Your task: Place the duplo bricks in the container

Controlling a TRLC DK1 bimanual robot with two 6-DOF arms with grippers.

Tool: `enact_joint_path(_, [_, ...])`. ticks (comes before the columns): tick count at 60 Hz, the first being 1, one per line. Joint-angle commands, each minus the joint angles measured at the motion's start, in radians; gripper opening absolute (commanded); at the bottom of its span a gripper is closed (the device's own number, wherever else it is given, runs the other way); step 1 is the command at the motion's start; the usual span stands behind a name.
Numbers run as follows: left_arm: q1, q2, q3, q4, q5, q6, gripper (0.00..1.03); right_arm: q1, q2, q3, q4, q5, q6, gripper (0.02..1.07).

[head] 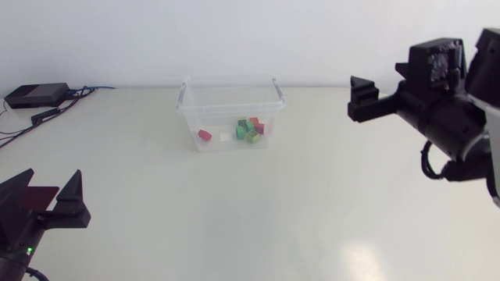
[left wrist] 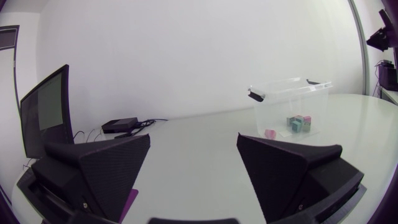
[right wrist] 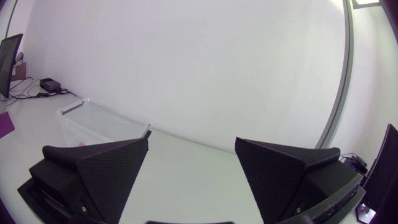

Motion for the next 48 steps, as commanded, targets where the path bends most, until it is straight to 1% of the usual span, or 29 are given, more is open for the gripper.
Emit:
enact_joint_path(1, [-0.003,-0.015,-0.027,0.029,-0.009,-0.023,0.98,-0.031,-0.085,-0.104,0.035,0.006,0.0,1.03])
enact_joint_path(8, [-0.003,-0.015,-0.044,0.052,-0.009,-0.023,0.97,-0.074,-0.197,-0.216,0.06,0.006,-0.002,1.03])
enact_joint_path(22, [-0.003,-0.015,-0.048,0.061,-0.009,-0.024,0.96,-0.144,-0.418,-0.368,0.06,0.006,-0.04,1.03])
enact_joint_path(26, [-0.005,-0.015,-0.048,0.059,-0.007,-0.029,0.96,-0.156,-0.475,-0.409,0.044,0.002,-0.045,1.03])
enact_joint_path(48, [-0.026,-0.009,-0.057,0.064,0.041,-0.095,0.96,-0.229,-0.668,-0.512,-0.069,-0.101,0.064,1.02])
